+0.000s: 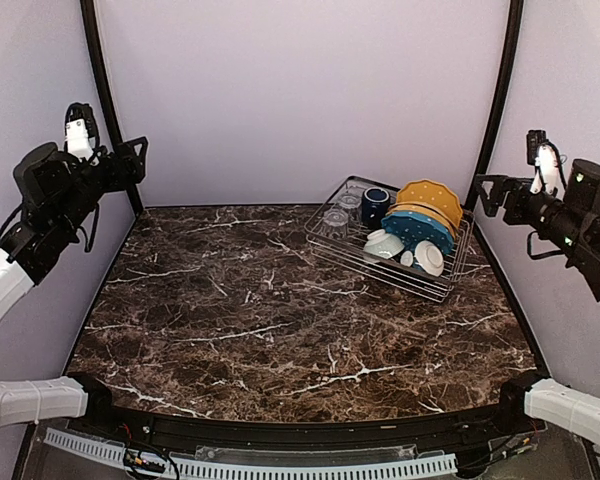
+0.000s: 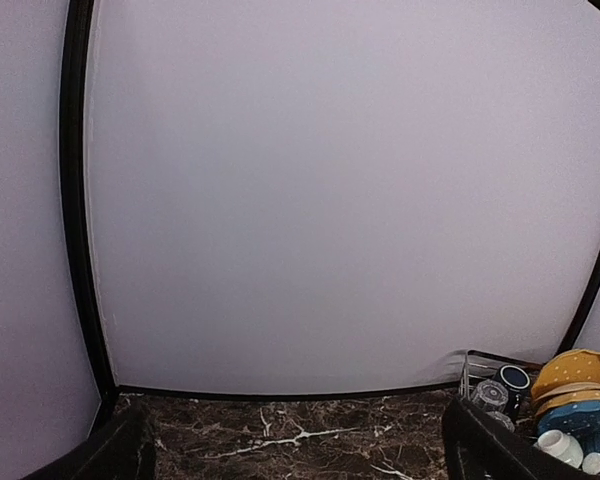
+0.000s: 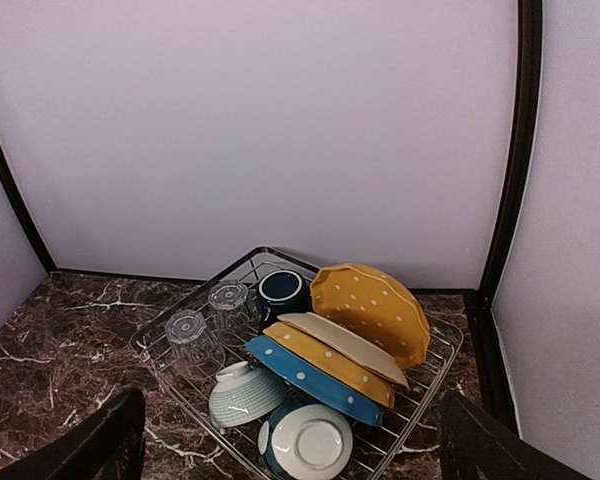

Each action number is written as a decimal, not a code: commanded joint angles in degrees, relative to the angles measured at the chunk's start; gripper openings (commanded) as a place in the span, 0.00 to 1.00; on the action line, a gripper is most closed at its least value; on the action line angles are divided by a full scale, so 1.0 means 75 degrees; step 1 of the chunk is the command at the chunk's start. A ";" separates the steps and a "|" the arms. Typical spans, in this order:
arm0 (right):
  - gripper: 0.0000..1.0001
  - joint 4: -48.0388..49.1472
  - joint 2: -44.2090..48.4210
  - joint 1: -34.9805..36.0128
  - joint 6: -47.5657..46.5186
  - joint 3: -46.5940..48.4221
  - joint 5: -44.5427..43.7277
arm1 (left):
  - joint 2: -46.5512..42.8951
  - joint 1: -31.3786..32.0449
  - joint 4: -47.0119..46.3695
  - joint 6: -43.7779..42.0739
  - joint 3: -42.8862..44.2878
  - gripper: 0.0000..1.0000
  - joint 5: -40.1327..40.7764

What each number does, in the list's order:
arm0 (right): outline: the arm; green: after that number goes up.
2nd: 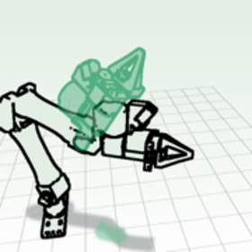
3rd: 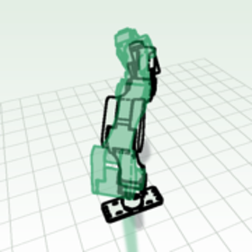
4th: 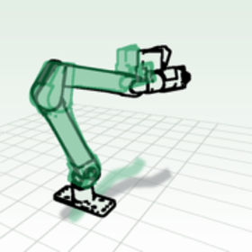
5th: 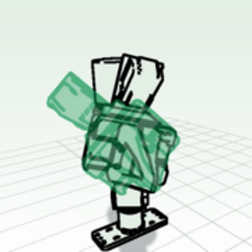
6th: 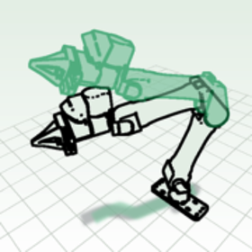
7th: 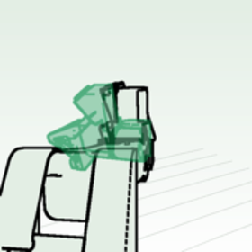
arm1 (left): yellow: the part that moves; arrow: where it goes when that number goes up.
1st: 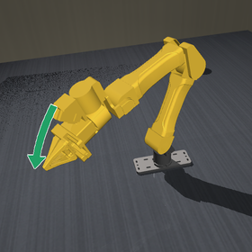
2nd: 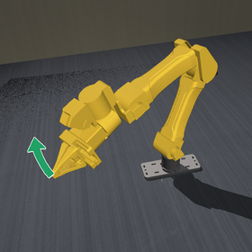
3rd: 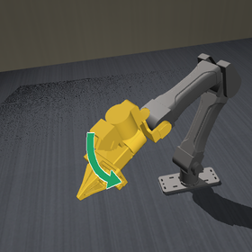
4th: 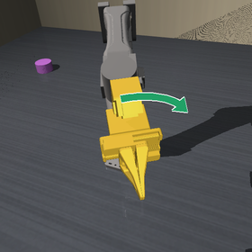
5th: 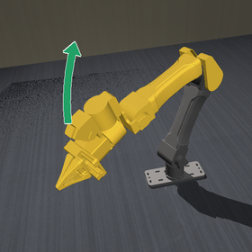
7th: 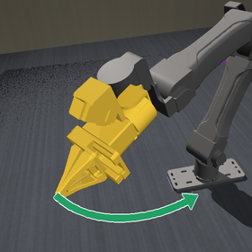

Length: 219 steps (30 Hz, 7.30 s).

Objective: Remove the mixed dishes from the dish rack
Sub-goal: Grab the plate from the dish rack, then place the plate in the corner of the board.

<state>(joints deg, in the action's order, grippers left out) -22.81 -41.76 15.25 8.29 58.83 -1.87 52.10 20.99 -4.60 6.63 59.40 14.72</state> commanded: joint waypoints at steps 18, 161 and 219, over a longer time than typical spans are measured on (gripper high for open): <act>0.99 -0.1073 -0.3106 0.0711 0.0490 0.1097 -0.1505 | 0.1293 -0.0976 0.0245 0.0591 0.0020 0.99 -0.2441; 0.00 0.3858 -0.9546 0.4233 0.5002 0.3236 0.5224 | 0.3761 -0.2289 0.0725 0.3274 0.0758 0.99 -0.4457; 0.99 -0.2853 -0.8708 0.5602 -0.0845 0.4624 -0.4068 | 0.4234 -0.2289 0.0091 0.3494 0.0896 0.96 -0.6663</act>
<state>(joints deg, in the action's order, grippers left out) -39.22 -108.79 59.59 6.37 96.40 -17.34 83.83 4.21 -3.16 33.74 64.73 -32.23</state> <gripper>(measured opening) 0.986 0.965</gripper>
